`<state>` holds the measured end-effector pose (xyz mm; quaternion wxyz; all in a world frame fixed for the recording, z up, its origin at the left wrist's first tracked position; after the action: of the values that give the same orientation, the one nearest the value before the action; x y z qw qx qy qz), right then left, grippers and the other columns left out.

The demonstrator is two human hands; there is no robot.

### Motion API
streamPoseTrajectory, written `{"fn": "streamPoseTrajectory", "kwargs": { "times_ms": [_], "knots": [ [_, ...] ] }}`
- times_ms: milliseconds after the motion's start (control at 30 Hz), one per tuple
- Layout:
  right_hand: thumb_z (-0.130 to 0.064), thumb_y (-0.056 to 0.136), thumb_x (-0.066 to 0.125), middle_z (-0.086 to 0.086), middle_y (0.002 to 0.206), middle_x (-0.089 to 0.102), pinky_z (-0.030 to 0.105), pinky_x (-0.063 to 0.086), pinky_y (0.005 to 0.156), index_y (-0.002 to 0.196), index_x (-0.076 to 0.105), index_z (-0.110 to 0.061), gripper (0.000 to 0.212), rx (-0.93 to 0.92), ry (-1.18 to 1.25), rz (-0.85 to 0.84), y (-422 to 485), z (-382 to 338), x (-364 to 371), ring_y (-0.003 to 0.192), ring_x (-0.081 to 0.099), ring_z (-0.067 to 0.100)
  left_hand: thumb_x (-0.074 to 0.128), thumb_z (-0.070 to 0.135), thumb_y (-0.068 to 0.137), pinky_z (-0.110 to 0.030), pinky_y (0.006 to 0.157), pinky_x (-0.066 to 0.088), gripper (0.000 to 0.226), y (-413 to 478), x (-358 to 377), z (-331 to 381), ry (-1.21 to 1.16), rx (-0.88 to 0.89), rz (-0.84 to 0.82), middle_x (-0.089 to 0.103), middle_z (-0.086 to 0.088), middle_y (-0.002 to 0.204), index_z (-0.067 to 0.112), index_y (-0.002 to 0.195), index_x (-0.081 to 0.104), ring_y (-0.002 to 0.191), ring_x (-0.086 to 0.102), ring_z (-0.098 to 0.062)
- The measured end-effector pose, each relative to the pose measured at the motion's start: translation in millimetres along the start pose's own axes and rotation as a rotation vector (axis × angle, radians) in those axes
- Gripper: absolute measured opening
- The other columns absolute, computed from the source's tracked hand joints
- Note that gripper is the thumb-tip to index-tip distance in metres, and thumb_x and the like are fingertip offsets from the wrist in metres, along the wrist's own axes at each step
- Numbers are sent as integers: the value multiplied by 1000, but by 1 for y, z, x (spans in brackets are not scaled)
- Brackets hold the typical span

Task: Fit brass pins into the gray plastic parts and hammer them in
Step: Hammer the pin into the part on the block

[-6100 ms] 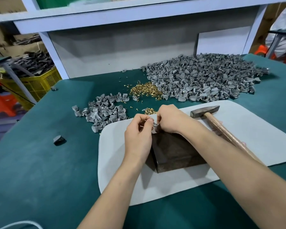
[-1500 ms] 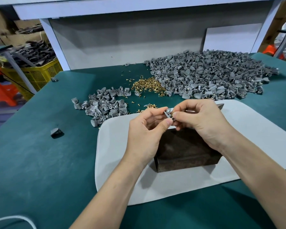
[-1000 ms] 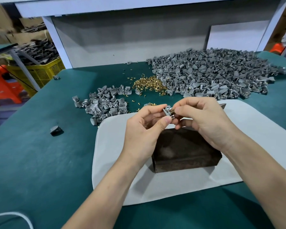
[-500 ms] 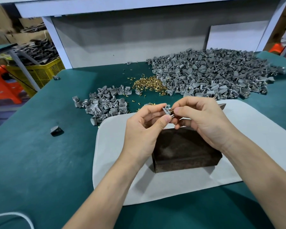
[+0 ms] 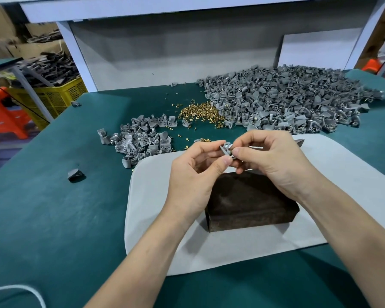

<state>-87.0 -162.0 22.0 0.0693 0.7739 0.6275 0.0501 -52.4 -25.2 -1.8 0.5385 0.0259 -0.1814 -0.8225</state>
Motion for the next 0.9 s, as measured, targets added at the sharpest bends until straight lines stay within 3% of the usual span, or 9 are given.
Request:
{"fn": "streamPoseTrajectory", "kwargs": {
  "times_ms": [133,233,300,367,433,533,667,767,900],
  "knots": [
    [8,83,62,3,57,61,15,47,47,72,62,-4,16,-25,-65,-10,-1,-2,1,49,60,10,66,-3,82,-18,78,52,21,1,-1,-1,11,-9,7,71,-6,86,16,91,66,82,69,-16],
    [3,83,65,2,62,63,19,50,54,74,64,-7,13,-68,-137,-55,-3,-8,0,54,61,12,63,-3,85,-14,75,50,16,2,-2,-1,26,-15,-1,71,1,79,12,90,63,79,69,-11],
    [-1,83,65,-2,62,64,20,52,55,75,67,-11,13,-105,-162,79,1,-12,-13,57,61,9,61,-4,86,-12,71,49,15,2,-3,-1,43,-14,-34,71,6,77,11,88,60,76,70,-10],
    [-3,84,64,-3,64,65,21,51,53,79,68,-12,11,-113,-344,355,8,-11,-42,56,61,6,61,-4,86,-14,70,51,15,1,-3,-1,100,-13,-77,70,10,79,11,86,59,78,72,-15],
    [-14,83,65,4,77,67,26,52,64,85,65,-11,3,53,-746,483,11,1,-70,67,64,14,62,-2,86,-16,73,49,19,0,-3,-3,193,-6,-115,67,12,83,16,83,60,81,71,-18],
    [-34,80,72,10,81,69,38,53,70,81,61,-12,24,448,-1056,383,7,31,-90,77,65,27,64,1,86,-18,83,50,22,1,-3,-5,317,36,-193,67,8,87,22,81,63,84,67,-9],
    [-38,83,68,5,62,65,25,39,52,66,64,-9,34,439,-1188,294,16,27,-95,63,60,22,68,4,83,-23,85,48,18,1,-5,-11,383,4,-243,70,6,86,21,79,67,85,64,-4],
    [-24,81,65,-2,39,53,20,38,44,56,59,-9,30,499,-1034,184,14,14,-102,44,51,14,70,7,83,-28,91,48,16,1,-9,-15,336,-89,-243,71,4,98,22,77,67,96,64,-6],
    [-6,82,62,2,42,50,14,37,33,86,59,-3,6,496,-412,283,-2,-16,-107,32,46,9,69,7,83,-29,95,48,19,3,-11,-18,305,-154,-278,67,7,111,23,72,66,107,62,-8]
  ]
}}
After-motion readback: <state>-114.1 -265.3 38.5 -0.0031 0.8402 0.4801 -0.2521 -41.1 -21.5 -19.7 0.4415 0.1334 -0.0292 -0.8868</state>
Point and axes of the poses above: each hand's wrist, its own y-axis towards the middle knuckle, its own x-axis out of the palm, z = x × y, the point moved 2 cm from there along y, towards the middle knuckle
